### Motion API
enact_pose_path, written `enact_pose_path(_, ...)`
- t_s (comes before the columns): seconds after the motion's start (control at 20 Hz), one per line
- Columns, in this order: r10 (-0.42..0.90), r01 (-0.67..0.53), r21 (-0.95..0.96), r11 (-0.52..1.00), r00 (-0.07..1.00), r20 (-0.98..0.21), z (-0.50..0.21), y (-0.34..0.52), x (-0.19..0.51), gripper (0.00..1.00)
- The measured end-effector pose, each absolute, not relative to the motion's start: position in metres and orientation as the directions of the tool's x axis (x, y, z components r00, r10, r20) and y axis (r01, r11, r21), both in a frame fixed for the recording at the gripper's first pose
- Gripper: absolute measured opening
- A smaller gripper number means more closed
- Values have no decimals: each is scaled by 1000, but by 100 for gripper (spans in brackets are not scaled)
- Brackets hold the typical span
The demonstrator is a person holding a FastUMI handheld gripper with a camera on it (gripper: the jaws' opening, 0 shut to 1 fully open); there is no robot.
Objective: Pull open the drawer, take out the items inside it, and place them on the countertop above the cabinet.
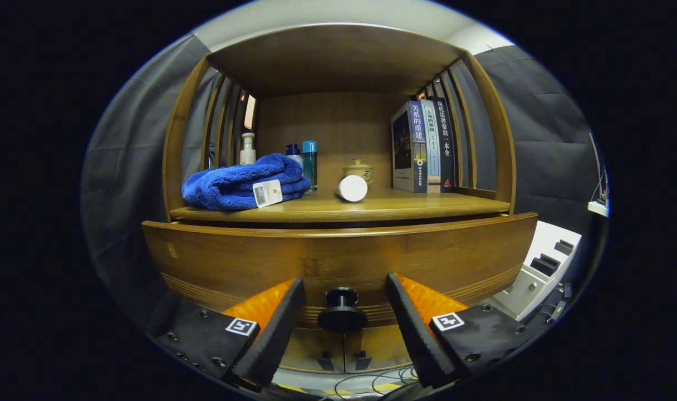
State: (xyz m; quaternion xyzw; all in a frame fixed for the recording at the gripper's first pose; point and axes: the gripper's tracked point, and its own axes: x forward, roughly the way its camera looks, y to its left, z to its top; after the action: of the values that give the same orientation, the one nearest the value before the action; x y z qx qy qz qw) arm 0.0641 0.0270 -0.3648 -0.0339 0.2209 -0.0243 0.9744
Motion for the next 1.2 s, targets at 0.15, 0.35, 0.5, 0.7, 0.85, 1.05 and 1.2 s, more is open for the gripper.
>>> enact_pose_path(0.15,-62,32,-77,996,899,-433,-370,26,80,98)
enact_pose_path(0.35,-65,36,-74,997,893,-445,-374,27,96,99)
enact_pose_path(0.5,-67,40,-68,997,893,-446,-376,27,101,99)
enact_pose_path(0.7,-71,32,-94,995,896,-438,-377,27,100,98)
enact_pose_path(0.85,-64,44,-55,998,883,-465,-373,27,99,99)
enact_pose_path(1.05,-35,58,38,998,899,-436,-334,29,88,99)
enact_pose_path(1.2,17,3,51,999,921,-389,-286,30,79,98)
